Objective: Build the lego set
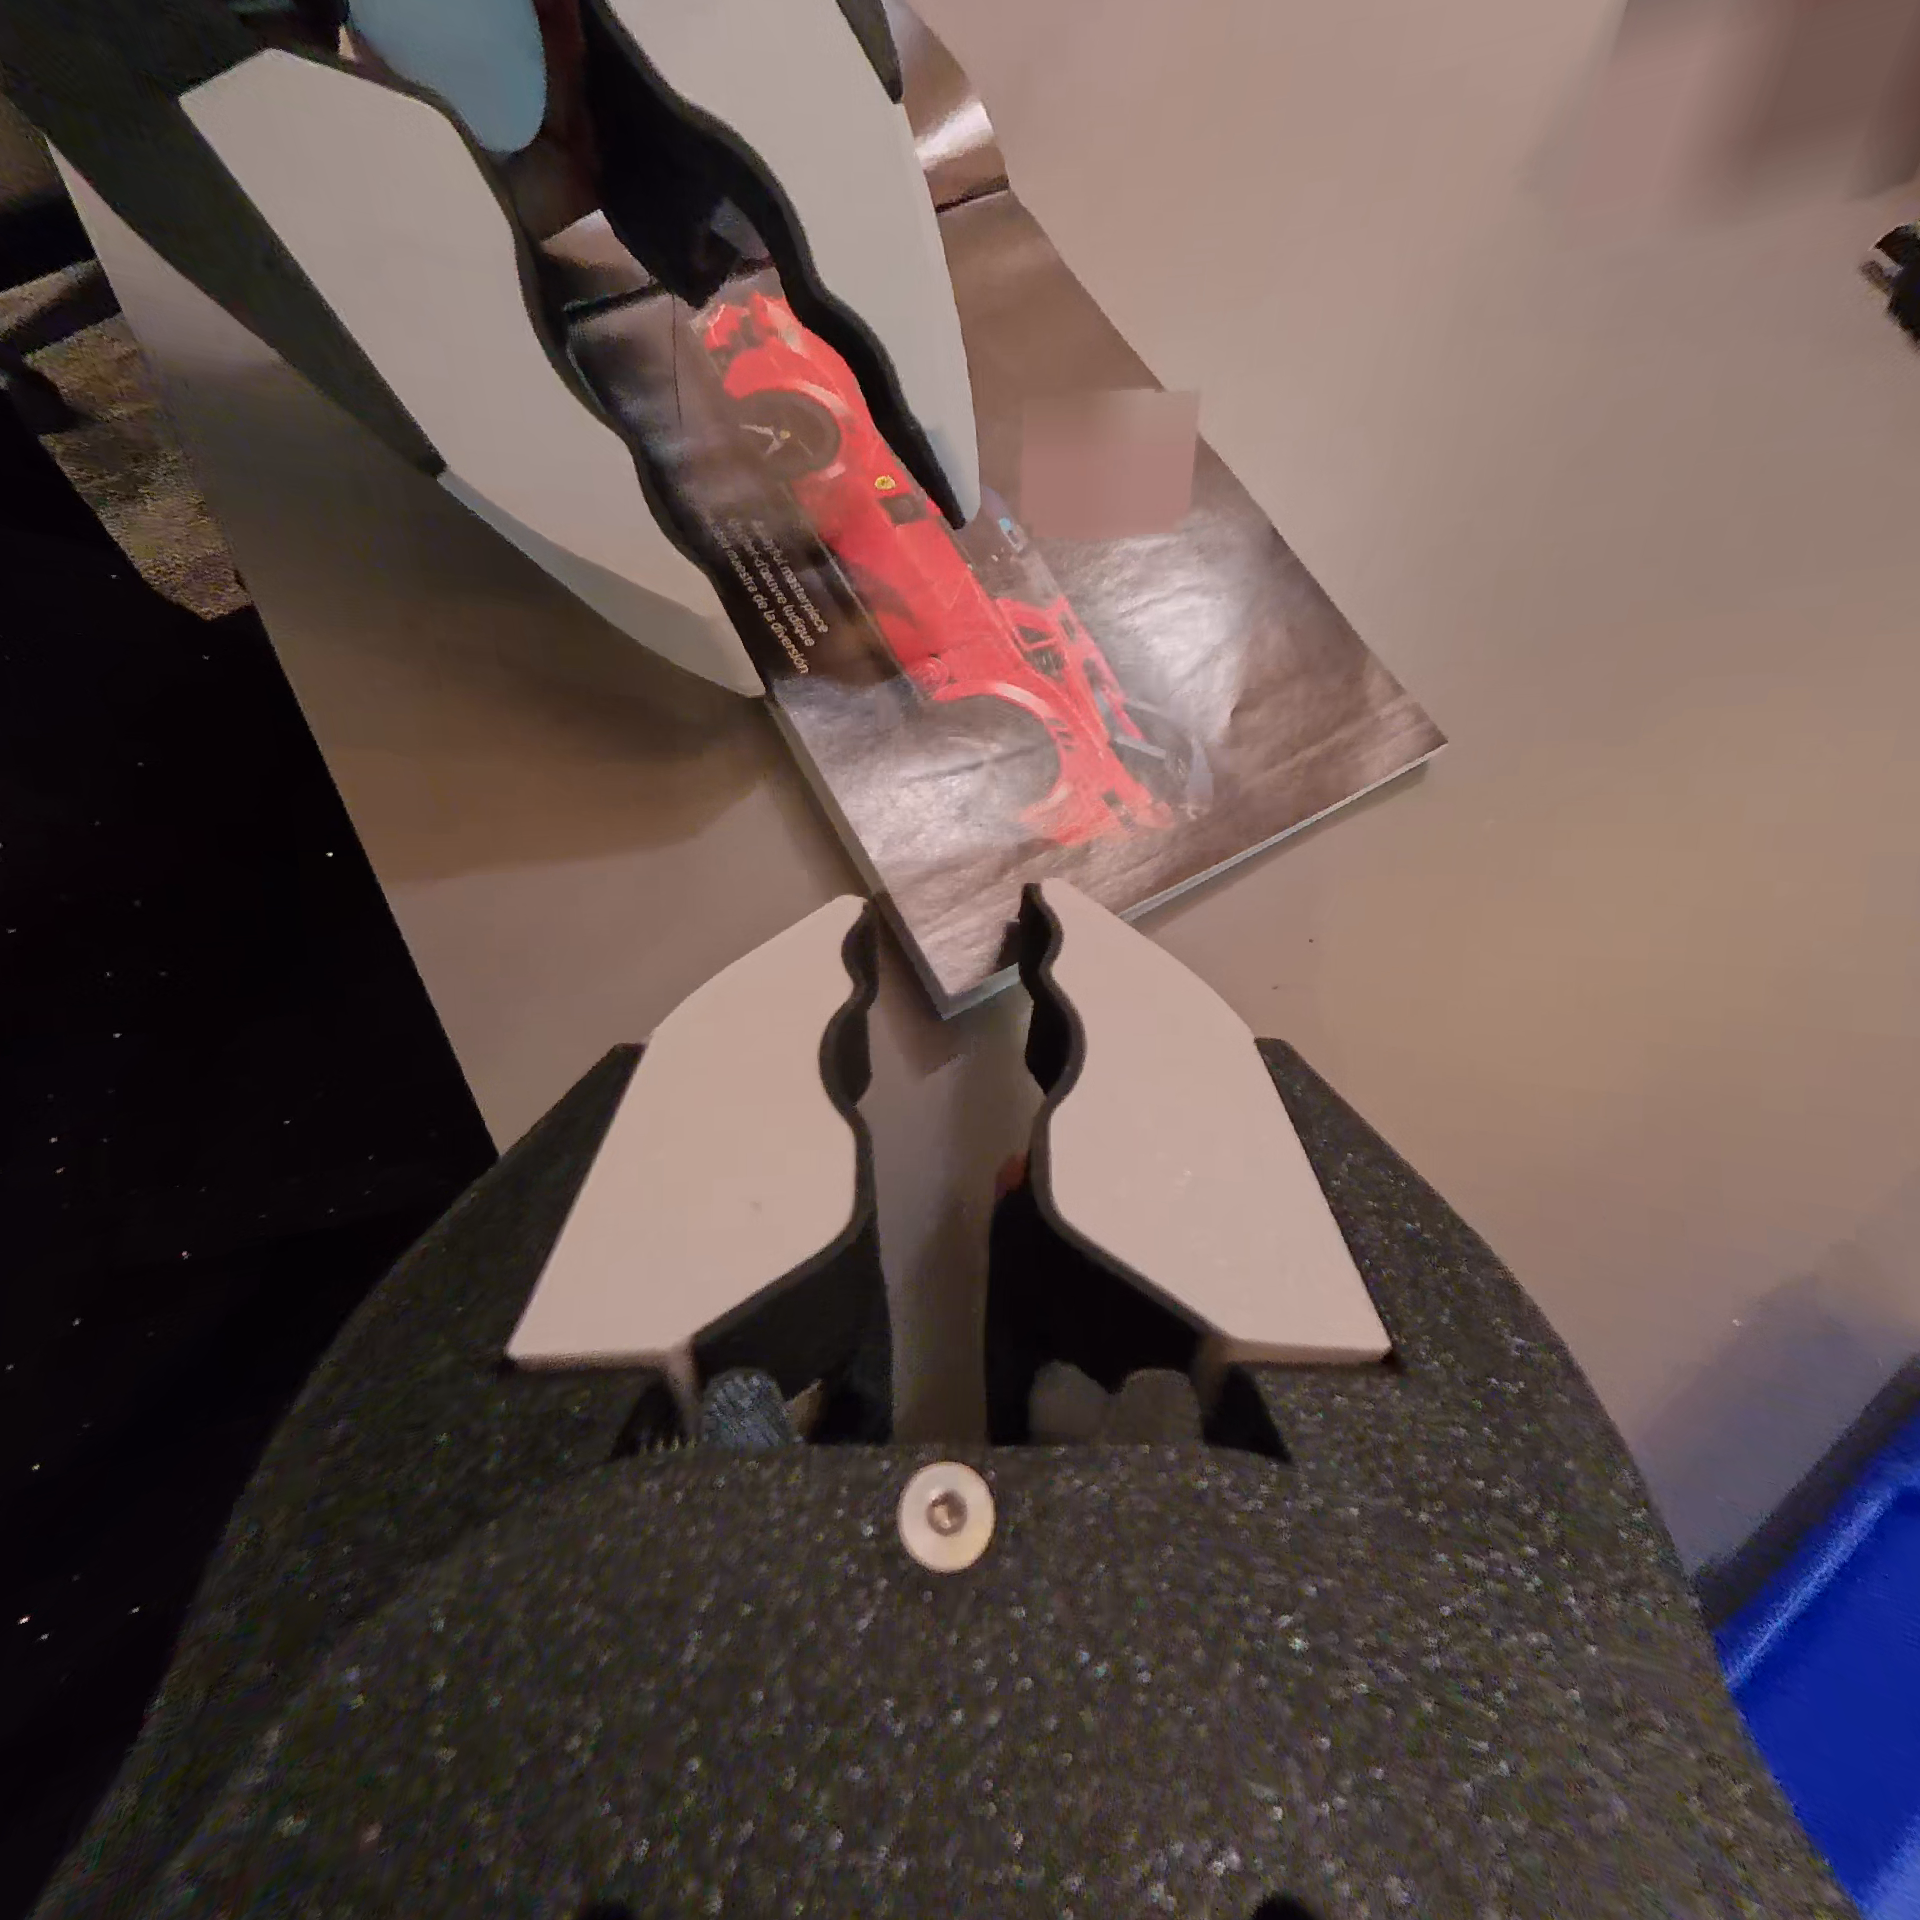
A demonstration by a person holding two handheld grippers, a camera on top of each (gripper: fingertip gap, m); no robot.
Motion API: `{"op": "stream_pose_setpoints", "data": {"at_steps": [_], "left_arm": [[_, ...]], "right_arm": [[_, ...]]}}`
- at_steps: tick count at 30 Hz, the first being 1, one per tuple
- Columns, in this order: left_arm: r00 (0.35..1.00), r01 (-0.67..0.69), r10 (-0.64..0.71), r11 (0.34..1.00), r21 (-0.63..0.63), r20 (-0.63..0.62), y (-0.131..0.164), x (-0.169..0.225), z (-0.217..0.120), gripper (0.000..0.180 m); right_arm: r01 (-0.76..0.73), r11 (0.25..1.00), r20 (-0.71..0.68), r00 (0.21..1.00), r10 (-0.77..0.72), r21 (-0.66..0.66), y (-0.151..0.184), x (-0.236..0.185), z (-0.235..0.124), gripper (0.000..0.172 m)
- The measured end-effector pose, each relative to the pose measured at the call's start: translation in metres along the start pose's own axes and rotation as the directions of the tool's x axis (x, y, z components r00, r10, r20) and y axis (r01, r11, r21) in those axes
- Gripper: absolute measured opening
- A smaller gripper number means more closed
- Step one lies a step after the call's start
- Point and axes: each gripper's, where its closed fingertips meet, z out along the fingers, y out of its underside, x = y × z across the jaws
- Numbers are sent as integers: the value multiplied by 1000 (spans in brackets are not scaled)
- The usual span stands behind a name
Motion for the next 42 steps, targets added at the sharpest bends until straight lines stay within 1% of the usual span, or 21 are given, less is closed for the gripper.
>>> {"op": "stream_pose_setpoints", "data": {"at_steps": [1,6,18,25,35,42], "left_arm": [[1000,4,-4,1000,4,-1,-1,0,0,45],[1000,7,-7,1000,9,-7,-2,0,-2,44],[1000,25,-24,999,28,-12,-4,-2,-4,44],[1000,25,-25,999,31,-11,-5,-2,-4,44],[1000,28,-28,999,36,-6,-6,-4,-4,44],[1000,31,-31,999,39,-6,-6,-3,-4,44]], "right_arm": [[6,1000,-5,1000,-6,7,-1,1,0,23],[5,1000,-10,1000,-4,29,-4,2,-2,21],[-9,998,-34,999,10,56,-9,7,-4,31],[-17,997,-44,999,21,81,-12,10,-5,32],[-5,999,-49,999,7,42,-5,9,-1,36],[-36,992,-62,997,43,121,-16,14,-8,38]]}}
